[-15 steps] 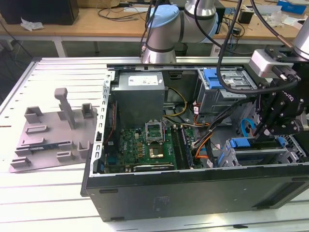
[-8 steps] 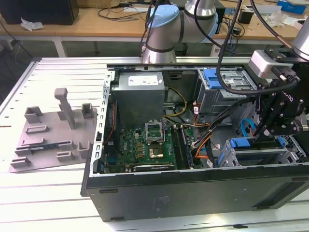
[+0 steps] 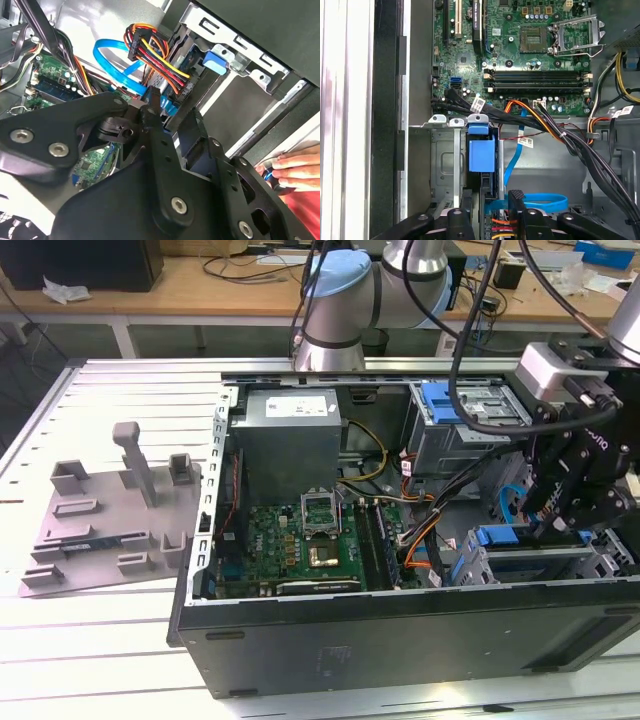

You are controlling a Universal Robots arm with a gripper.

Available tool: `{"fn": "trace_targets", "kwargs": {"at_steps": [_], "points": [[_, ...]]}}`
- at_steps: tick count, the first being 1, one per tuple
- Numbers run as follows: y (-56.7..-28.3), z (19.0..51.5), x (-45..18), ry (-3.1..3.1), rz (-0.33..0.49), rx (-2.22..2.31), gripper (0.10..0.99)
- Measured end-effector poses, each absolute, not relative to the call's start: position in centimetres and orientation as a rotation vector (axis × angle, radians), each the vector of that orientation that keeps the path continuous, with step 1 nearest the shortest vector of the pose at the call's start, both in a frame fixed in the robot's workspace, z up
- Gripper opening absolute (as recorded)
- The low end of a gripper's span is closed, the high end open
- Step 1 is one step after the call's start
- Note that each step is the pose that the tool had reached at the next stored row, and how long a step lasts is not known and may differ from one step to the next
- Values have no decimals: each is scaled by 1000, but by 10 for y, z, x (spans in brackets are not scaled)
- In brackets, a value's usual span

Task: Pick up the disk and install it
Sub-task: 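Insert the second disk wire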

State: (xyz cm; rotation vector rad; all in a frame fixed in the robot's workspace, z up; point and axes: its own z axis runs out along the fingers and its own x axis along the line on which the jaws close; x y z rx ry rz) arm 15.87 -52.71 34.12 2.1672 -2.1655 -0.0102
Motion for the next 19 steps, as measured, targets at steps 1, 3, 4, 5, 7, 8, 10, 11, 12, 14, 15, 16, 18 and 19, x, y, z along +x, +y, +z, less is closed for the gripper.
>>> {"fn": "trace_targets", "kwargs": {"at_steps": [1,3,4,5,7,8,10,11,12,14,15,16,18,19], "points": [[-527,342,159,-2165,-10,2167,420],[-527,346,159,-2165,-10,2167,420],[-527,348,159,-2166,-10,2167,420],[-527,351,159,-2166,-10,2167,420],[-527,359,159,-2167,-8,2168,420],[-527,362,159,-2167,-7,2168,420],[-527,367,158,-2169,-4,2169,420],[-527,368,157,-2170,-4,2169,420],[-527,369,156,-2170,-3,2170,420],[-527,371,153,-2171,-1,2171,420],[-527,371,151,-2171,0,2171,420],[-527,372,148,-2171,0,2171,404],[-527,373,140,-2173,3,2172,275],[-527,374,137,-2173,4,2173,216]]}}
